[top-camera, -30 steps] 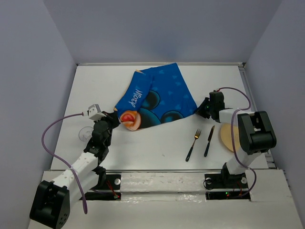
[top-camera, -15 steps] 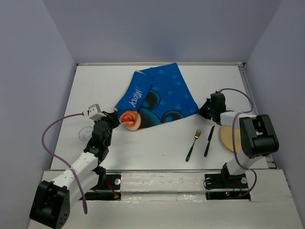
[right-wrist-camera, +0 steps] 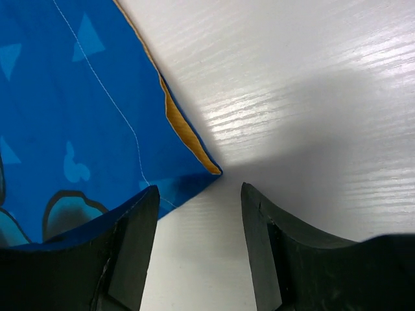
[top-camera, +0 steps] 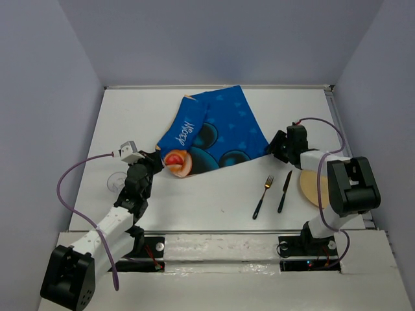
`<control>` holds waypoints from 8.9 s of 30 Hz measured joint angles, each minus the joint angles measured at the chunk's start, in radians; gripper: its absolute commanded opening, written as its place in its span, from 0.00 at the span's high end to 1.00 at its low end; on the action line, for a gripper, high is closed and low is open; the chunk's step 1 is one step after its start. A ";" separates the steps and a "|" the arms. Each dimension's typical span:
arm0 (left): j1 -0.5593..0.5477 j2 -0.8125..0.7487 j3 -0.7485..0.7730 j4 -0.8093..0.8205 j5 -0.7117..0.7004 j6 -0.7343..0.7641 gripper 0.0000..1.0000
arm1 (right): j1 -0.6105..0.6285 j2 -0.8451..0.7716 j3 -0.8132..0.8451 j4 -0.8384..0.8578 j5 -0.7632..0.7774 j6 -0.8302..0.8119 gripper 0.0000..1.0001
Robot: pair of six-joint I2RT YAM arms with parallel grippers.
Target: Set the dinner table for one person
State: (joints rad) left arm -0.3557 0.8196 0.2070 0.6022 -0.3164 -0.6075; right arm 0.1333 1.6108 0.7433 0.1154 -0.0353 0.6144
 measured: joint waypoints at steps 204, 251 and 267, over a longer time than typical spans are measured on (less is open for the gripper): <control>-0.090 -0.409 0.420 -0.686 0.635 0.401 0.01 | -0.180 -0.122 0.077 -0.541 0.402 -0.065 1.00; -0.019 -0.549 0.437 -0.727 0.220 0.388 0.01 | 0.693 0.702 1.221 -0.669 0.375 -0.739 0.40; -0.014 -0.628 0.502 -0.719 0.018 0.383 0.01 | 0.789 0.317 0.931 -0.335 -0.006 -0.332 0.19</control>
State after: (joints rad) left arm -0.3698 0.1913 0.7094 -0.1169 -0.2985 -0.2249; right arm 0.9218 1.9278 1.6741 -0.2195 -0.0414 0.2829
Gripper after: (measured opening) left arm 0.989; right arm 0.709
